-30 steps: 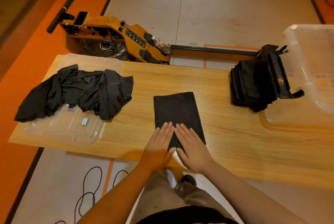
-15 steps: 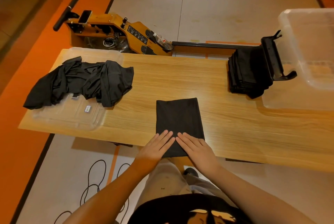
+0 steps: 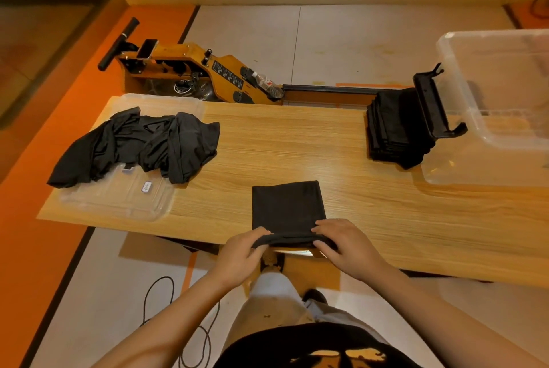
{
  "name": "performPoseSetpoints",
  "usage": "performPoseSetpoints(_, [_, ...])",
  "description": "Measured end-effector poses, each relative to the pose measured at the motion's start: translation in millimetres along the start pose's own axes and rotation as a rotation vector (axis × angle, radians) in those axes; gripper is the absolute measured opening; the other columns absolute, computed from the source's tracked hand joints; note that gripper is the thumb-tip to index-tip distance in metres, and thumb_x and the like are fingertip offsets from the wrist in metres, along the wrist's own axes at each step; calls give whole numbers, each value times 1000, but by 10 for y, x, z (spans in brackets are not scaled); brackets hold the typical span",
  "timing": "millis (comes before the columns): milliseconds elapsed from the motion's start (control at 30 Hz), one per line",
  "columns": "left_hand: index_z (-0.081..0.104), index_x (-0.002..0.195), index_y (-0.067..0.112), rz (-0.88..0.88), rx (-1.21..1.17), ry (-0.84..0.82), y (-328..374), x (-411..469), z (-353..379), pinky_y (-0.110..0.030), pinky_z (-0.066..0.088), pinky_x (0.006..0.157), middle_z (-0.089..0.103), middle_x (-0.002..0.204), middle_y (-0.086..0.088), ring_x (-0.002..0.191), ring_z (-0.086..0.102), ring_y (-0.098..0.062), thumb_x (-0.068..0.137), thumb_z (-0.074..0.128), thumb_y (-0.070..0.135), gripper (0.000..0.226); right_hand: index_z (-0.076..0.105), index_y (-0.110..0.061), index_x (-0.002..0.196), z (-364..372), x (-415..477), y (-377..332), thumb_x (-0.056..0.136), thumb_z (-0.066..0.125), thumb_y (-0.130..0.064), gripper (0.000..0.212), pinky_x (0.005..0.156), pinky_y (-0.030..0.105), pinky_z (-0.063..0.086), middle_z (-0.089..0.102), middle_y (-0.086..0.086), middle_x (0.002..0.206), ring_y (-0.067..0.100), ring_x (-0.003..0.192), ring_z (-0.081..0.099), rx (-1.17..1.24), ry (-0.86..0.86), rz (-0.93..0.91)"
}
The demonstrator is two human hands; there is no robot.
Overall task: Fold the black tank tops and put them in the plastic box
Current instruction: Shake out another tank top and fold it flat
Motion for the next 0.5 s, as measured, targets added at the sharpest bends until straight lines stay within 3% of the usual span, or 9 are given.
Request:
performPoseSetpoints(100, [62, 98, 32, -3, -94, 76, 60, 83, -142, -16, 44, 72, 64, 91, 14, 88, 59, 1, 97, 54, 16, 18, 66, -17, 114, -141, 124, 1, 96, 49, -43, 36, 90, 18, 34, 68, -2, 112, 14, 105, 58, 39, -62, 22])
performPoseSetpoints(200, [60, 96, 36, -65, -199, 103, 68, 166, -256, -10, 44, 70, 64, 93, 17, 90, 60, 3, 97, 56, 18, 18, 62, -22, 105, -200, 264, 24, 98, 48, -38, 22, 79, 31, 49, 67, -5, 95, 10, 86, 60, 152, -155, 108])
performPoseSetpoints(267, [61, 101, 33, -101, -275, 112, 64, 246, -317, -10, 45, 70, 65, 96, 13, 92, 60, 3, 98, 54, 19, 16, 58, -25, 99, -215, 368, 54, 98, 49, -37, 15, 72, 37, 51, 67, -4, 88, 9, 78, 60, 297, -155, 191])
performPoseSetpoints(400, [60, 106, 17, -196, -439, 148, 60, 450, -391, -8, 44, 66, 63, 92, 10, 83, 61, 10, 101, 48, 14, 14, 55, -25, 92, -238, 678, 42, 99, 49, -35, 14, 71, 31, 47, 64, -5, 86, 7, 79, 59, 510, -90, 282])
performPoseSetpoints(500, [58, 94, 13, -307, -414, 162, -34, 609, -392, -9, 40, 57, 59, 76, 5, 69, 59, 1, 103, 44, 19, 18, 54, -20, 94, -143, 919, 117, 100, 44, -38, 22, 71, 31, 44, 63, -1, 90, 14, 83, 58, 524, -122, 415])
Point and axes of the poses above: each hand's wrist, its own x-axis towards the middle knuckle, its own z-axis out of the palm, y = z × x, the point moved 2 cm from there along x, towards the middle knuckle
